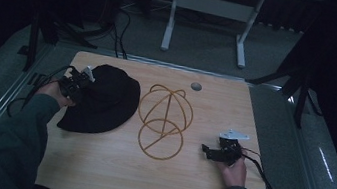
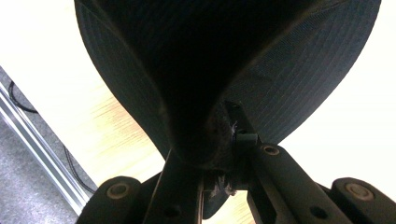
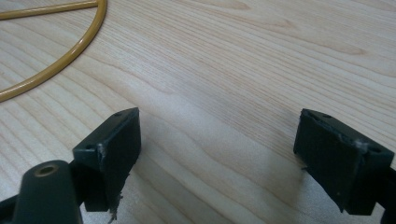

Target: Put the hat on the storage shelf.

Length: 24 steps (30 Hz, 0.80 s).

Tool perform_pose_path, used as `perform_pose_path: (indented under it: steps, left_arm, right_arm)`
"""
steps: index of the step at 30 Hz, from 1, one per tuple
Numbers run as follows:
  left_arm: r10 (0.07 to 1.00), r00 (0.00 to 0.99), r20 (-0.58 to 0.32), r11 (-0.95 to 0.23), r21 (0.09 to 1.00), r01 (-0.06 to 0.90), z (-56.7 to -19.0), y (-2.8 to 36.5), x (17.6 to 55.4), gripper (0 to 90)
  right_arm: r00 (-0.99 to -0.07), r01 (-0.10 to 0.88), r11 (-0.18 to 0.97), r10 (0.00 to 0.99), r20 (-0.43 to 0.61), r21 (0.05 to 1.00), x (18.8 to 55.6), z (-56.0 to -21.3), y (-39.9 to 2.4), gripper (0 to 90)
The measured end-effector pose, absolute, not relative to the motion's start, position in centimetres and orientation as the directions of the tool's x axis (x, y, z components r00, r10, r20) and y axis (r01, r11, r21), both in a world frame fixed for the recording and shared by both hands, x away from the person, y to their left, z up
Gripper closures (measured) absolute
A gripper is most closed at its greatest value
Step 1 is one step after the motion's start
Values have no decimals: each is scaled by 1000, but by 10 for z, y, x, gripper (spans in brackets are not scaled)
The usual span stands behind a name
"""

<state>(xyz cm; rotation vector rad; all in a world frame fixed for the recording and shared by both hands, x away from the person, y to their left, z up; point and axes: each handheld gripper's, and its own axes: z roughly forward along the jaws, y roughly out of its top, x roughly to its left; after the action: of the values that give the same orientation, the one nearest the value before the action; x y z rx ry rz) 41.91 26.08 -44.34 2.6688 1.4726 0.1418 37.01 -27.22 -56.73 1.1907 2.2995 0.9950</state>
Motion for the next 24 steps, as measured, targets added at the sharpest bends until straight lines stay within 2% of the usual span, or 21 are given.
perform_pose_path:
  steps: [24]
  left_arm:
    - [842, 537, 50, -535, 204, 820, -413, 263, 413, 875]
  right_arm:
    - [-577, 559, 395, 817, 0, 729, 370, -567, -272, 148]
